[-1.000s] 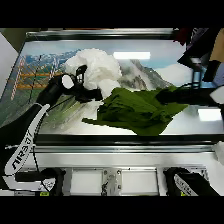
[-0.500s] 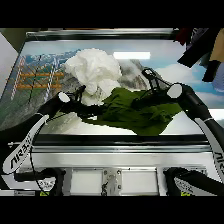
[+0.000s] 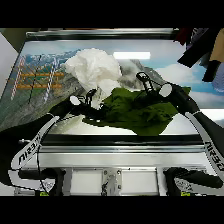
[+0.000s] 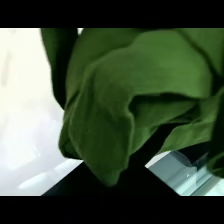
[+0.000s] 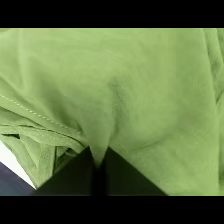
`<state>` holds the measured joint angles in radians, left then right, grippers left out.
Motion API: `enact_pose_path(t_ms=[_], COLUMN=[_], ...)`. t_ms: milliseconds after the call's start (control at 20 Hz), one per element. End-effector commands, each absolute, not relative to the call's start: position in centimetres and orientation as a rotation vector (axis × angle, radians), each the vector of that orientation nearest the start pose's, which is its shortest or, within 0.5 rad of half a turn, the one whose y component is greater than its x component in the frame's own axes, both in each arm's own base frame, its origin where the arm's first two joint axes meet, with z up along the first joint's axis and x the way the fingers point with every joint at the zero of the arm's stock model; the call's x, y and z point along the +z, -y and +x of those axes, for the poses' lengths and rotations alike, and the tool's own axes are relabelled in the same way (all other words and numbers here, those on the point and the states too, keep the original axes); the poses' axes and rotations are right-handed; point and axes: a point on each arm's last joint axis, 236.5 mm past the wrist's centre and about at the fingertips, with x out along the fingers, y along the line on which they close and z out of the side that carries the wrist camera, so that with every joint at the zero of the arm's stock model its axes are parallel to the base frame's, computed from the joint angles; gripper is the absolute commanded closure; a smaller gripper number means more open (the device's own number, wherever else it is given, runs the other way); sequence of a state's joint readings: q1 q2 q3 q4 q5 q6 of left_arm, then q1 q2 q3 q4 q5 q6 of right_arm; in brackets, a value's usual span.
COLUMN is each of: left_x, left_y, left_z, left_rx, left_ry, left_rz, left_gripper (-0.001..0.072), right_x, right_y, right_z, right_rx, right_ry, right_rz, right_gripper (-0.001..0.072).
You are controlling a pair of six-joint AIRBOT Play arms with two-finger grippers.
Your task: Fold the clothes and pants, and hang the long-sleeved shirts on hangers.
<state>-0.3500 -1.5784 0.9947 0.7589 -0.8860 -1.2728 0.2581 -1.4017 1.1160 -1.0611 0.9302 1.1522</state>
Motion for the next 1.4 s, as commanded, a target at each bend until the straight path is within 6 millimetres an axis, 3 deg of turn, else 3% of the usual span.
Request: enact_pose_path(t_ms=[0, 100, 150, 200, 250, 300, 400, 500, 600, 700, 800, 850, 950, 1000, 1150, 1300, 1350], left_x=[-7.1, -2.1, 2.4, 7.7, 14.1, 20.6, 34.1, 44.4, 52.6, 57.5, 59.9, 60.2, 59.1, 57.7, 50.9, 40.8, 37.3], left_y=[26.8, 24.9, 23.5, 22.2, 20.7, 19.5, 17.9, 17.3, 17.3, 17.0, 16.7, 16.4, 15.5, 15.2, 15.4, 16.7, 16.3], left_z=[36.0, 39.7, 41.8, 43.4, 44.6, 44.6, 41.6, 36.5, 30.0, 24.9, 21.8, 21.4, 22.9, 24.7, 31.3, 37.3, 38.6], left_rx=[-0.614, -0.599, -0.599, -0.604, -0.612, -0.625, -0.664, -0.697, -0.737, -0.764, -0.777, -0.768, -0.704, -0.668, -0.601, -0.583, -0.555], left_ry=[-1.374, -1.244, -1.134, -1.013, -0.869, -0.732, -0.441, -0.196, 0.028, 0.194, 0.286, 0.307, 0.293, 0.255, 0.058, -0.218, -0.314], left_rz=[-0.418, -0.417, -0.415, -0.416, -0.407, -0.392, -0.33, -0.265, -0.221, -0.203, -0.195, -0.193, -0.178, -0.174, -0.176, -0.161, -0.158], left_gripper=[0.0691, 0.0691, 0.0691, 0.0691, 0.0691, 0.0691, 0.0691, 0.0691, 0.069, 0.0691, 0.069, 0.069, 0.069, 0.069, 0.069, 0.069, 0.069], right_x=[0.6, 6.1, 10.4, 15.4, 20.5, 25.9, 36.6, 46.0, 52.3, 56.0, 57.3, 57.5, 57.0, 56.2, 51.9, 43.6, 39.6], right_y=[-19.9, -19.8, -19.7, -19.5, -19.5, -19.5, -19.0, -18.2, -17.3, -16.2, -15.6, -15.5, -15.6, -15.7, -15.8, -15.4, -14.7], right_z=[40.2, 42.1, 43.0, 43.6, 43.6, 43.0, 39.9, 35.1, 30.3, 26.2, 23.9, 23.4, 23.8, 24.7, 29.4, 34.9, 36.0], right_rx=[0.629, 0.622, 0.621, 0.621, 0.625, 0.63, 0.637, 0.655, 0.674, 0.678, 0.68, 0.684, 0.684, 0.672, 0.615, 0.534, 0.5], right_ry=[-1.075, -0.946, -0.847, -0.735, -0.622, -0.505, -0.283, -0.063, 0.113, 0.241, 0.281, 0.281, 0.26, 0.232, 0.069, -0.196, -0.321], right_rz=[0.012, 0.015, 0.014, 0.007, -0.003, -0.007, 0.03, 0.073, 0.108, 0.138, 0.146, 0.171, 0.169, 0.154, 0.129, 0.001, -0.058], right_gripper=[0.0698, 0.0699, 0.0699, 0.0699, 0.0699, 0.0699, 0.0699, 0.0699, 0.0699, 0.0699, 0.0699, 0.0699, 0.0699, 0.0699, 0.0699, 0.07, 0.07])
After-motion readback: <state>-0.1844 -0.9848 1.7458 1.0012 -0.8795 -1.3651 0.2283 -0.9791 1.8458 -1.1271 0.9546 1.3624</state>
